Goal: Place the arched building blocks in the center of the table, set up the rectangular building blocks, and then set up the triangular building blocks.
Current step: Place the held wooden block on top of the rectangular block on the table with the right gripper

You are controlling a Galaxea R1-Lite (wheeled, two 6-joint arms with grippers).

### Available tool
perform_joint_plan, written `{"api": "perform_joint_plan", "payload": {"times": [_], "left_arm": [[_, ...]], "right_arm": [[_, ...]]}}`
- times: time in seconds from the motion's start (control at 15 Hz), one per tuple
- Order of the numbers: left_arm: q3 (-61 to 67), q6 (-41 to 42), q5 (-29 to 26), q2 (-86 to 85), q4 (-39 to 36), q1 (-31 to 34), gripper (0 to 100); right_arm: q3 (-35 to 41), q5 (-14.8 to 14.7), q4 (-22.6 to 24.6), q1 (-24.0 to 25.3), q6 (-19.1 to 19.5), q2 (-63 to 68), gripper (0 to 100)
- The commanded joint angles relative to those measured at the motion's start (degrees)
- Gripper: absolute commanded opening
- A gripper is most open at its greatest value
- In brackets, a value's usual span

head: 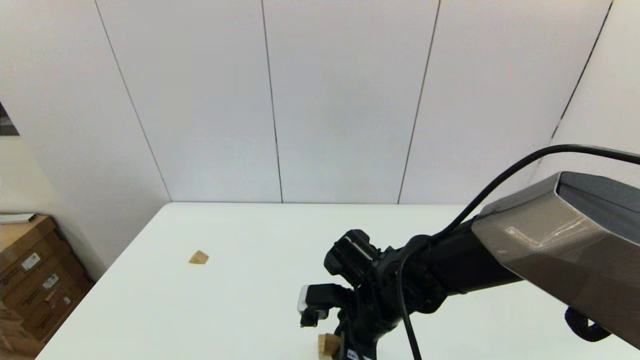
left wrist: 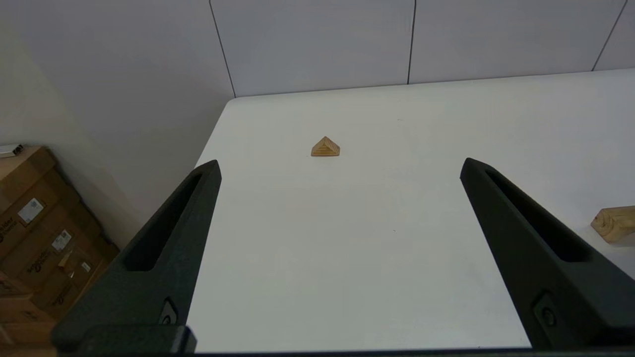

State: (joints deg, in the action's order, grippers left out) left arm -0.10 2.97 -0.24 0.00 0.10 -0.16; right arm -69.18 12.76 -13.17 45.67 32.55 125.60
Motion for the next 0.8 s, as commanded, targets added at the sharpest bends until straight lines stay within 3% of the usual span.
{"api": "perform_joint_plan", "payload": {"times": [0.07, 0.8], "left_arm": [[0.01, -0.07, -0.02, 0.0, -0.01, -0.02, 100], [0.01, -0.16, -0.02, 0.0, -0.01, 0.07, 100]], "right_arm": [[-1.48, 0.07, -0.11, 0.56, 0.23, 2.11, 0], [-5.17, -0.02, -0.46, -0.23, 0.23, 5.36, 0]]}}
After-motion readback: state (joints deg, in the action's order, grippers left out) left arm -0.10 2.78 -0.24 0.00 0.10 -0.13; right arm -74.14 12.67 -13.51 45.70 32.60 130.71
